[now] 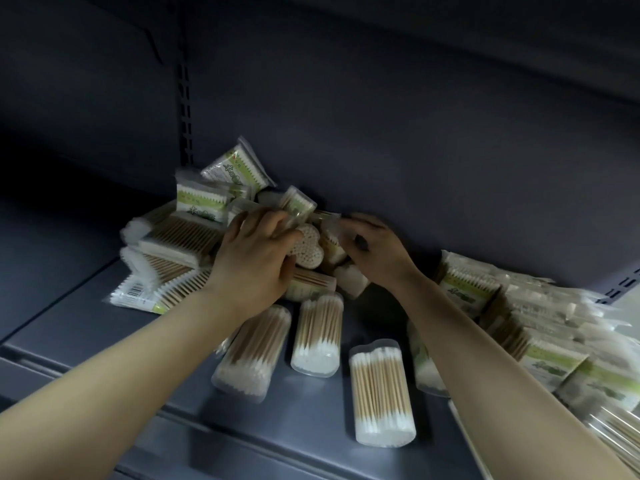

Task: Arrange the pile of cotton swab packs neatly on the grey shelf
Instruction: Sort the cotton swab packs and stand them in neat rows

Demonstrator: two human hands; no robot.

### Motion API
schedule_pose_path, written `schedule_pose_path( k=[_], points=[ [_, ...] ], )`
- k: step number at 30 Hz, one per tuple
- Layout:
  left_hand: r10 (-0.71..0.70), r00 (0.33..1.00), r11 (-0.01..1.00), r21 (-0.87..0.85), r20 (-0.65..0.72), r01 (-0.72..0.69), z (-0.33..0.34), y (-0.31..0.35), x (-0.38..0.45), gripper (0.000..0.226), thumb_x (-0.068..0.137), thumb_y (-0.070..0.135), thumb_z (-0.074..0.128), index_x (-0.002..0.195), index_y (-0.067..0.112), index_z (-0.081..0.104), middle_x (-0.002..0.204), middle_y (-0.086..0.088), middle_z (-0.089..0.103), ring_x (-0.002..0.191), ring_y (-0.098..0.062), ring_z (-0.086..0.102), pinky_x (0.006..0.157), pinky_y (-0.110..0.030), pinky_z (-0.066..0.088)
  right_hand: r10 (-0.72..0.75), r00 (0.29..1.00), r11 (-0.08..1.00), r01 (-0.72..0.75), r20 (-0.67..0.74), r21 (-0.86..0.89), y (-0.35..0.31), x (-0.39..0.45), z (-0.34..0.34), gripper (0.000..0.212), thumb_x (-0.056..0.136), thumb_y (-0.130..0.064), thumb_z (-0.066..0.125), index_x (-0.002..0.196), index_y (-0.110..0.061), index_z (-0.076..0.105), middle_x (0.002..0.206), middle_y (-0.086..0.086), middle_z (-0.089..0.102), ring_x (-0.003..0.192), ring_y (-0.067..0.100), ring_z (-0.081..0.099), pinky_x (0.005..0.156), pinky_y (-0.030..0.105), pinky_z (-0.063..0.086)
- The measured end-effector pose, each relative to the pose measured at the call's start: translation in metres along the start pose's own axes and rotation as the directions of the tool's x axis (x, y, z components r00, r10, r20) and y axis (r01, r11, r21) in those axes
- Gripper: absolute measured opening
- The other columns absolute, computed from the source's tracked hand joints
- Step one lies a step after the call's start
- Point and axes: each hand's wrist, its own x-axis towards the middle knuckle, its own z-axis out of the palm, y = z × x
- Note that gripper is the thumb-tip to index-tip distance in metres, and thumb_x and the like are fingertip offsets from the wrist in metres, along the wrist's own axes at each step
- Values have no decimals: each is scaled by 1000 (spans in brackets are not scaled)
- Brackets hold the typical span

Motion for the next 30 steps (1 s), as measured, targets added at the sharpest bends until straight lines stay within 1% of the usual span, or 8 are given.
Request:
schedule_pose_path(
  k=[4,7,10,14,18,23,27,30],
  points=[
    [-29,1000,1000,9,7,29,-2,2,9,34,81,25,61,113,14,64,124,-12,56,117,-37,49,100,-51,34,1,1000,1000,-1,12,5,-3,1,0,31,90,-24,57,119,-13,59,121,6,59,112,22,53,92,27,41],
    [-49,996,998,29,68,47,-4,7,15,48,90,36,50,134,19,46,146,-3,33,138,-25,21,111,-42,13,9,1000,1000,-9,19,15,-4,0,-5,27,87,-23,61,110,-9,59,113,4,62,105,19,57,79,17,36],
    [-63,987,992,119,150,45,-1,9,22,61,90,53,40,142,22,30,151,1,18,142,-19,4,113,-38,6,2,999,1000,-1,37,-9,-2,-1,-12,24,85,-21,63,104,-7,57,108,4,61,98,18,57,76,21,36],
    [-90,979,989,135,183,65,-1,11,26,69,87,60,39,140,19,31,150,0,21,141,-20,6,113,-39,8,18,999,1000,-18,51,-9,0,-3,-19,26,82,-20,66,105,-11,58,107,2,60,98,18,56,78,25,40],
    [-80,979,988,142,190,54,-3,14,27,74,84,62,41,141,16,29,149,-4,21,140,-22,9,112,-39,11,29,999,998,-31,36,52,0,-11,-23,23,77,-18,69,98,-13,62,101,2,64,95,19,60,85,41,48],
    [-75,973,989,141,218,45,-5,18,31,81,82,60,45,144,13,22,152,-4,14,141,-23,5,112,-40,12,11,998,999,-13,67,38,-4,-20,-29,20,73,-19,70,92,-17,64,92,-4,65,90,14,61,79,32,48],
    [-64,954,992,127,294,27,-5,17,35,88,82,59,46,148,14,8,156,0,-3,143,-22,-5,113,-42,7,5,997,999,-8,81,31,-5,-23,-33,18,71,-15,71,88,-16,64,86,-6,65,84,13,62,74,28,46],
    [-65,937,993,112,344,27,-5,16,37,91,83,58,47,148,15,1,156,1,-10,143,-21,-9,114,-42,3,-3,990,994,-12,141,105,-4,-24,-39,19,75,-15,71,92,-16,65,88,-5,64,85,10,61,75,25,45]
  ],
)
